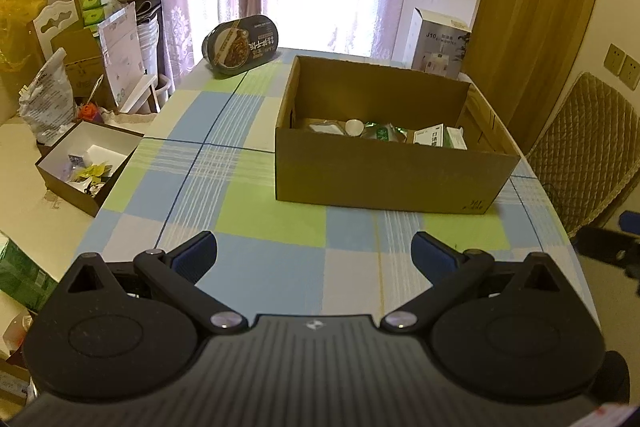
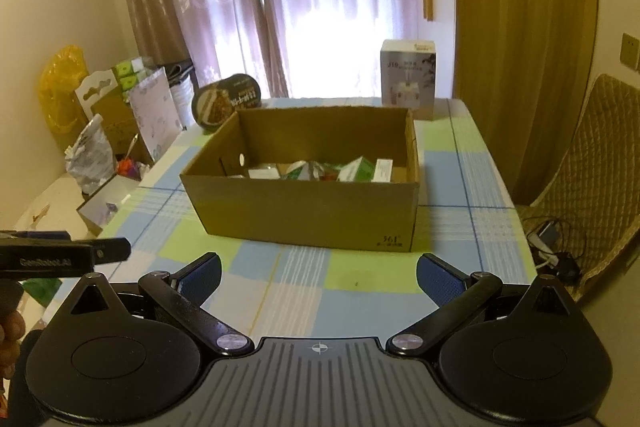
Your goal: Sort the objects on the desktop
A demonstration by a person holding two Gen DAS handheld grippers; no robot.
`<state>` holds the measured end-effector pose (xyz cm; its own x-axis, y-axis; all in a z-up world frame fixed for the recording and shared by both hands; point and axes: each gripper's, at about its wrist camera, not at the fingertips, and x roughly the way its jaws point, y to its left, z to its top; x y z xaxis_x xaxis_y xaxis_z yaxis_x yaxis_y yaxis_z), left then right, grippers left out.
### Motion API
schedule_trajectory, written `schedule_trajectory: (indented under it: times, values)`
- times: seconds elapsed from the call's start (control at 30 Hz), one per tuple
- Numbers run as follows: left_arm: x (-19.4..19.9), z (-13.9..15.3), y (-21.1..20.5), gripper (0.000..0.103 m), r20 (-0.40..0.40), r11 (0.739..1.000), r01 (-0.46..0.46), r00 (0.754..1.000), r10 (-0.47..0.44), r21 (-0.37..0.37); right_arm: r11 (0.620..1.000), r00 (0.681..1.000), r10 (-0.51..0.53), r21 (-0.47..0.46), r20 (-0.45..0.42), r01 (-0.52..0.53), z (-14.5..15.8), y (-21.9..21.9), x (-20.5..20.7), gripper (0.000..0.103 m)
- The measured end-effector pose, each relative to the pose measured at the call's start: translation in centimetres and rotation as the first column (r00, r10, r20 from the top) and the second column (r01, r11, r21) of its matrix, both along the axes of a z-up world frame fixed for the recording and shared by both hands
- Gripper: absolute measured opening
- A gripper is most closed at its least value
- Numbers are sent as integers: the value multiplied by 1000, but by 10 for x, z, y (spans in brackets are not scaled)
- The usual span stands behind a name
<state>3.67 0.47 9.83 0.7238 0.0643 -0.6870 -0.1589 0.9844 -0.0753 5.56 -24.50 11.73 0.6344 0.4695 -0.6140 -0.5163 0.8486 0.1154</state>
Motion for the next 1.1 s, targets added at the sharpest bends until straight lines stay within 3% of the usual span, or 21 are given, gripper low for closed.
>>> schedule_trajectory:
  times: [1.1]
  values:
    - [-1, -11, -6, 102, -27, 1000, 14, 1000, -14, -21, 1000, 999, -17, 3, -50, 17, -15, -3, -2, 101]
